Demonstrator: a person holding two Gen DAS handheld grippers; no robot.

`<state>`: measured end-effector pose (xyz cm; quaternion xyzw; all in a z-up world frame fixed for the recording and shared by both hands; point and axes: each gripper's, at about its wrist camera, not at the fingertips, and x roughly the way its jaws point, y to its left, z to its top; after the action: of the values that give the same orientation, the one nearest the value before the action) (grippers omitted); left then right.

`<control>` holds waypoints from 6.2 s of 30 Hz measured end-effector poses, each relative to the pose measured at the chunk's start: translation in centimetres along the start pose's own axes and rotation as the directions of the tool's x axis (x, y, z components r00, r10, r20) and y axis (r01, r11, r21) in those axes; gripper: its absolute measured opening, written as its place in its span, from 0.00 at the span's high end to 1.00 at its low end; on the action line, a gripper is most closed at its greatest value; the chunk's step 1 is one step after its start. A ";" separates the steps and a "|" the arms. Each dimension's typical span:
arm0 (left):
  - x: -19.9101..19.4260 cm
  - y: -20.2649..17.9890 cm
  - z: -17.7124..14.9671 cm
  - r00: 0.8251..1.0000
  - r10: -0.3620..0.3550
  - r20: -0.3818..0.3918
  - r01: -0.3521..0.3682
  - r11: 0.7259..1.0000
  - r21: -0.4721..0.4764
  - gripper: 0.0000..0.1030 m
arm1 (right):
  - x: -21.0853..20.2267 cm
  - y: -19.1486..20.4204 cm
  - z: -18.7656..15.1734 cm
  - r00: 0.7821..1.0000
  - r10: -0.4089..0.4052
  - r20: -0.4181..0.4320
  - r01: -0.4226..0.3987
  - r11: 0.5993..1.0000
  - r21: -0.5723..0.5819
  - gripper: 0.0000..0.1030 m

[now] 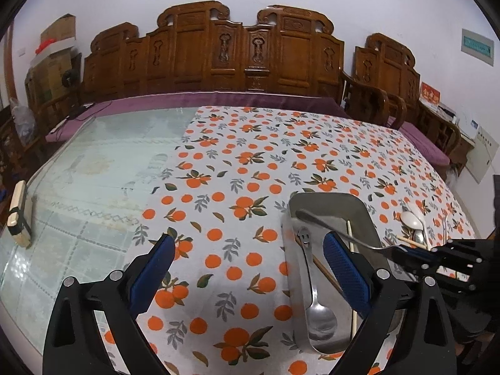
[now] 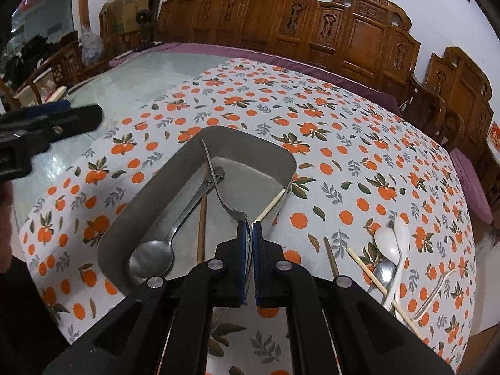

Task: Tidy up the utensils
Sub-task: 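Lower the steel fork into the tray and open the right tool, then move the right tool back to the pile and grasp a dark chopstick, then grasp a white plastic spoon with the left tool while the right tool holds the dark chopstick, then carry the white spoon into the tray and open the left tool while the right tool holds the chopstick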

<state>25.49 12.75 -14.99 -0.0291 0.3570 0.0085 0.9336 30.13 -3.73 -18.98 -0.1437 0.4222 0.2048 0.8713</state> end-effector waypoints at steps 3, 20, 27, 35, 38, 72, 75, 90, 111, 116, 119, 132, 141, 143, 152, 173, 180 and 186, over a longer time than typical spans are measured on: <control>-0.1 0.2 0.0 1.000 -0.002 0.003 0.002 1.000 -0.007 0.11 | 0.6 0.2 0.1 1.000 0.007 -0.009 -0.006 1.000 0.009 0.95; -0.3 0.4 0.1 1.000 -0.005 0.010 0.005 1.000 -0.010 0.11 | -0.5 1.9 -1.4 0.994 0.105 0.010 -0.106 0.994 0.041 0.89; -0.3 0.4 0.1 1.000 -0.005 0.010 0.005 1.000 -0.011 0.11 | 0.6 2.5 -2.5 0.980 0.198 -0.023 -0.196 0.977 0.078 0.87; -0.3 0.4 0.1 1.000 -0.003 0.008 0.003 1.000 -0.011 0.11 | 0.7 3.2 -2.3 0.971 0.241 -0.009 -0.240 0.969 0.067 0.91; -0.3 0.4 0.1 1.000 -0.005 0.008 0.005 1.000 -0.013 0.11 | -0.5 1.6 -2.0 0.968 0.249 0.031 -0.251 0.964 0.087 0.91; -0.8 -13.0 -3.7 0.979 -0.202 -0.038 0.205 0.959 0.197 0.11 | -0.5 -12.2 -11.9 0.993 0.108 -0.050 -0.102 0.988 0.115 0.91; -0.7 -13.3 -3.9 0.978 -0.202 -0.043 0.206 0.957 0.204 0.11 | 0.0 -12.2 -11.9 0.992 0.106 -0.061 -0.100 0.989 0.106 0.91; -0.8 -14.9 -4.5 0.976 -0.210 -0.058 0.218 0.951 0.218 0.11 | -2.1 -14.4 -11.1 0.997 0.069 0.041 -0.072 0.992 0.102 0.94; 6.0 -23.5 -3.7 0.931 -0.286 -0.226 0.326 0.931 0.166 0.34 | -4.2 -24.6 -13.1 0.993 -0.074 0.087 0.042 0.946 0.321 0.94; 7.8 -26.4 -3.4 0.921 -0.304 -0.245 0.351 0.919 0.180 0.46 | -4.3 -25.3 -13.1 0.993 -0.062 0.098 0.024 0.937 0.348 0.94; 9.0 -28.2 -3.6 0.913 -0.312 -0.263 0.366 0.912 0.188 0.58 | -4.2 -25.3 -12.9 0.993 -0.053 0.105 0.012 0.935 0.354 0.94; 12.3 -30.9 -4.3 0.897 -0.309 -0.317 0.373 0.913 0.165 0.78 | -4.3 -25.2 -12.6 0.992 -0.032 0.122 -0.014 0.933 0.360 0.94; 12.7 -31.3 -4.0 0.900 -0.298 -0.317 0.366 0.913 0.180 0.97 | -4.3 -24.8 -12.5 0.992 -0.031 0.119 -0.014 0.935 0.354 0.94; 12.4 -31.3 -4.0 0.899 -0.305 -0.315 0.373 0.910 0.182 0.97 | -4.2 -24.6 -12.5 0.993 -0.030 0.118 -0.014 0.936 0.351 0.94; 9.6 -30.2 -3.1 0.910 -0.313 -0.272 0.371 0.907 0.198 0.97 | -4.1 -23.1 -11.7 0.992 -0.003 0.125 -0.037 0.947 0.318 0.94; 3.5 -21.4 -1.1 0.953 -0.246 -0.178 0.283 0.932 0.227 0.97 | -4.2 -15.9 -9.2 0.989 0.080 0.121 -0.100 0.980 0.171 0.94; 2.4 -18.8 -1.4 0.960 -0.220 -0.173 0.257 0.939 0.228 0.97 | -4.1 -13.8 -8.9 0.988 0.109 0.111 -0.123 0.984 0.130 0.94; 2.0 -16.5 -1.8 0.967 -0.191 -0.170 0.227 0.947 0.227 0.97 | -3.7 -12.7 -8.7 0.987 0.122 0.102 -0.133 0.986 0.104 0.94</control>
<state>26.34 -3.82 -16.89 0.0478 0.4177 -0.1370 0.8969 28.20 -19.43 -20.27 -0.0578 0.3992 0.2430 0.8822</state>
